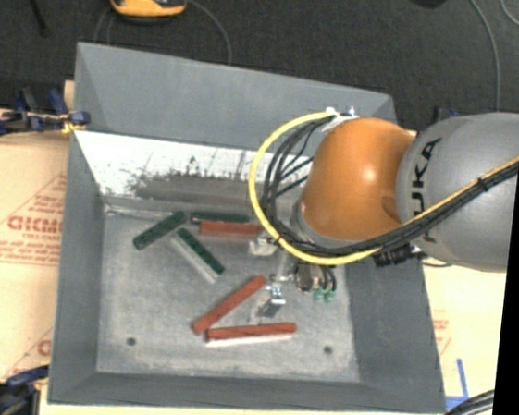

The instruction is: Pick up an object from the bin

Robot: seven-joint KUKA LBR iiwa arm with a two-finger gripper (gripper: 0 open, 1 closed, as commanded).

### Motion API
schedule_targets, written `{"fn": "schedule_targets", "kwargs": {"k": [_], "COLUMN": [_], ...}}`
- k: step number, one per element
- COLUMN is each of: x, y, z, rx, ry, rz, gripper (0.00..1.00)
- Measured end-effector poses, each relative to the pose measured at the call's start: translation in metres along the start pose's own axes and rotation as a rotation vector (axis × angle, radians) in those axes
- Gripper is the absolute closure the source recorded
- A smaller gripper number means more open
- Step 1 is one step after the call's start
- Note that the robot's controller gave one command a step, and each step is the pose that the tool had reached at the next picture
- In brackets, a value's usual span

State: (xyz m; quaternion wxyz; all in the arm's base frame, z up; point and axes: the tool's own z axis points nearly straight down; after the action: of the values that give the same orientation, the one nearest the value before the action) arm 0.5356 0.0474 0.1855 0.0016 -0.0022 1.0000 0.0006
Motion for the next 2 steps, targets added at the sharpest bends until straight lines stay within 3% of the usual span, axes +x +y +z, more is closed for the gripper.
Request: {"fn": "schedule_targets", "kwargs": {"k": [1,2], "x": [0.017,0.021], "y": [-0.010,-0.014], "z": [0.065,0.093], "rx": [0.000,-0.001], "ry": [-0.005,-0.009], "rz": [0.002,-0.020], "gripper": [0.00,0.00]}}
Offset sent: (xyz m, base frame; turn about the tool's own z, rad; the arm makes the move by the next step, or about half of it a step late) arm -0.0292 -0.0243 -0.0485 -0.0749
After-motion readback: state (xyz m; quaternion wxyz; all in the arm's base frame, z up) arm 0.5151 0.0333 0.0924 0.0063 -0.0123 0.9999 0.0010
